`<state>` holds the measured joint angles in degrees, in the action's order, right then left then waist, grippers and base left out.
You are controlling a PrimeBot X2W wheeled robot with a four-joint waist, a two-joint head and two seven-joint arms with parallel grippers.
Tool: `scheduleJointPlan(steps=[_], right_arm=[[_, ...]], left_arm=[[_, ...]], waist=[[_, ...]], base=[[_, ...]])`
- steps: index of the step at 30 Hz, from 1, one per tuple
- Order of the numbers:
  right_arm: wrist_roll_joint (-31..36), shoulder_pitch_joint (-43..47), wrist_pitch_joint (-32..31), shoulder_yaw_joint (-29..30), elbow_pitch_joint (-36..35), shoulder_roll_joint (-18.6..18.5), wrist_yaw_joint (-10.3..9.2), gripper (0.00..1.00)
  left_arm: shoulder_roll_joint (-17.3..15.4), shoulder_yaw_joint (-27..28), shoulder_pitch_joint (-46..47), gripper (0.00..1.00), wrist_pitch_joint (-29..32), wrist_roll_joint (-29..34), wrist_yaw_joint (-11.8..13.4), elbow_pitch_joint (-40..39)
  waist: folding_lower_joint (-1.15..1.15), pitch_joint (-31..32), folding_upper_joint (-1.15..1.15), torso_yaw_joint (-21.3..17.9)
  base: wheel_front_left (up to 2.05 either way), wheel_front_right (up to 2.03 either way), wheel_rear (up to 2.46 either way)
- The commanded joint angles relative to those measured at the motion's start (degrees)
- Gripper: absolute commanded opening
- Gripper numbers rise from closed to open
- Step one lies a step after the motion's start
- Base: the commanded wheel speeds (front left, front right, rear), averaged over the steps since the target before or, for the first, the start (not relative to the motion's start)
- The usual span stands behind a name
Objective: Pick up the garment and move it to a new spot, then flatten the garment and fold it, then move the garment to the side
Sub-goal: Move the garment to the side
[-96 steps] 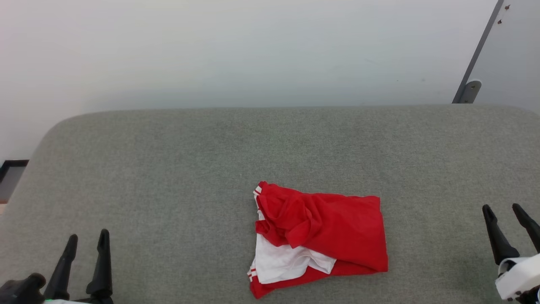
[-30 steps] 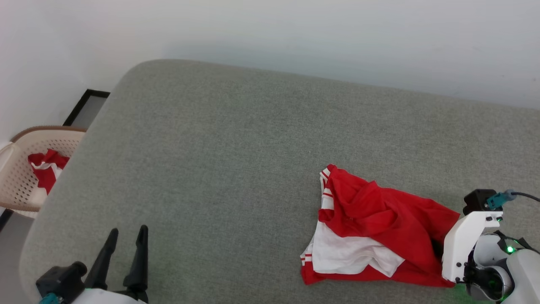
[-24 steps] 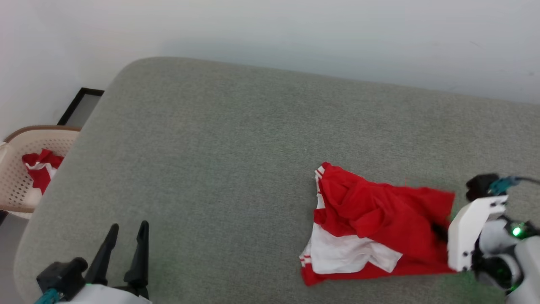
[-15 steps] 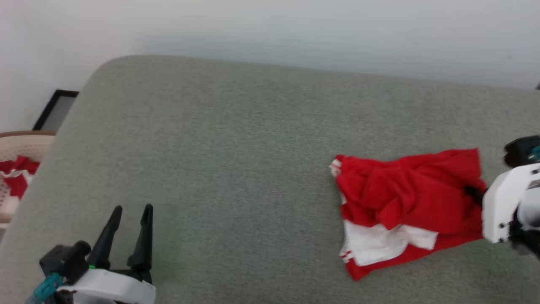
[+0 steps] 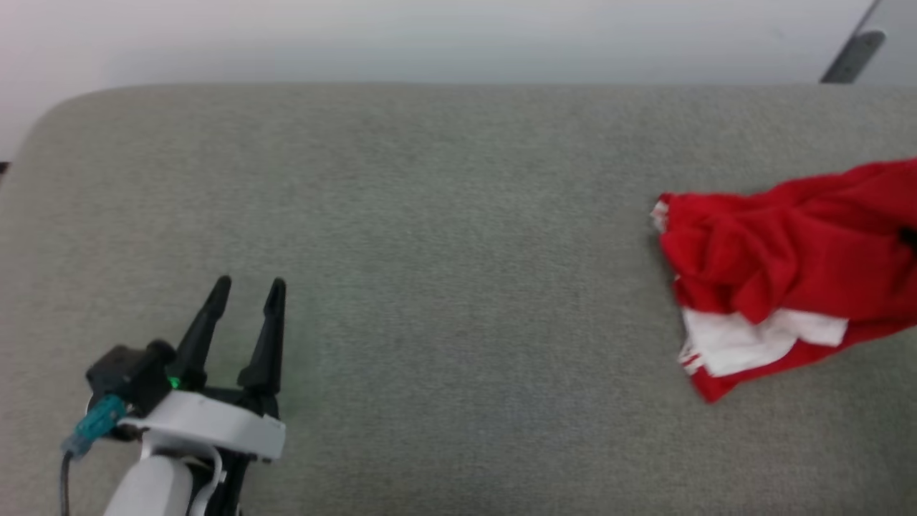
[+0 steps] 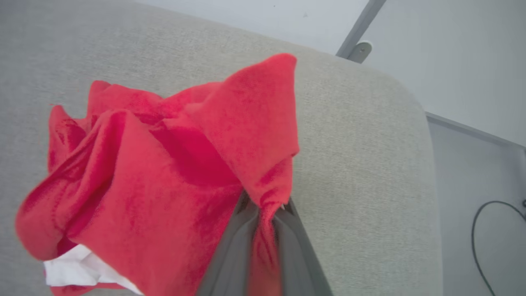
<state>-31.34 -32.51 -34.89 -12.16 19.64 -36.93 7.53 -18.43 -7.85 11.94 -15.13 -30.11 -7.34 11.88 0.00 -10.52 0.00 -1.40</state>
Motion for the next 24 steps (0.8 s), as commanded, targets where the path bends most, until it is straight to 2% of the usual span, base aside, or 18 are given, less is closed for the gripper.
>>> scheduleJointPlan(steps=[1, 7, 14, 19, 24], right_arm=[[-0.4, -2.0, 1.3, -0.9, 0.9, -1.9, -0.1, 0.0], [-0.3, -7.3, 6.3, -4.3, 4.4, -7.0, -0.1, 0.0], [3.2, -13.3, 13.3, -6.8, 10.7, -11.5, -0.1, 0.0], [4.6, -16.0, 18.0, -8.2, 15.8, -13.4, -0.11, 0.0], [6.7, -18.2, 22.7, -10.0, 20.5, -13.2, -0.1, 0.0]], left_arm=[[-0.1, -0.5, 1.6, 1.0, 0.1, 0.6, -0.2, 0.0], [-0.6, -2.8, 5.7, 1.0, 0.1, 0.9, -0.2, 0.5], [-1.0, -4.9, 9.5, 1.0, 0.1, 0.9, -0.2, 1.1], [-0.9, -6.2, 11.8, 1.0, 0.1, 1.0, -0.2, 1.4], [-1.3, -7.7, 13.6, 1.0, 0.1, 0.7, -0.2, 1.8]], waist=[[0.0, -3.2, 0.0, -3.3], [0.0, -6.3, 0.0, -6.2], [0.0, -9.8, 0.0, -8.0], [0.0, -12.3, 0.0, -7.9], [0.0, -14.6, 0.0, -7.4]], base=[[0.0, 0.0, 0.0], [0.0, 0.0, 0.0], [0.0, 0.0, 0.0], [0.0, 0.0, 0.0], [0.0, 0.0, 0.0]])
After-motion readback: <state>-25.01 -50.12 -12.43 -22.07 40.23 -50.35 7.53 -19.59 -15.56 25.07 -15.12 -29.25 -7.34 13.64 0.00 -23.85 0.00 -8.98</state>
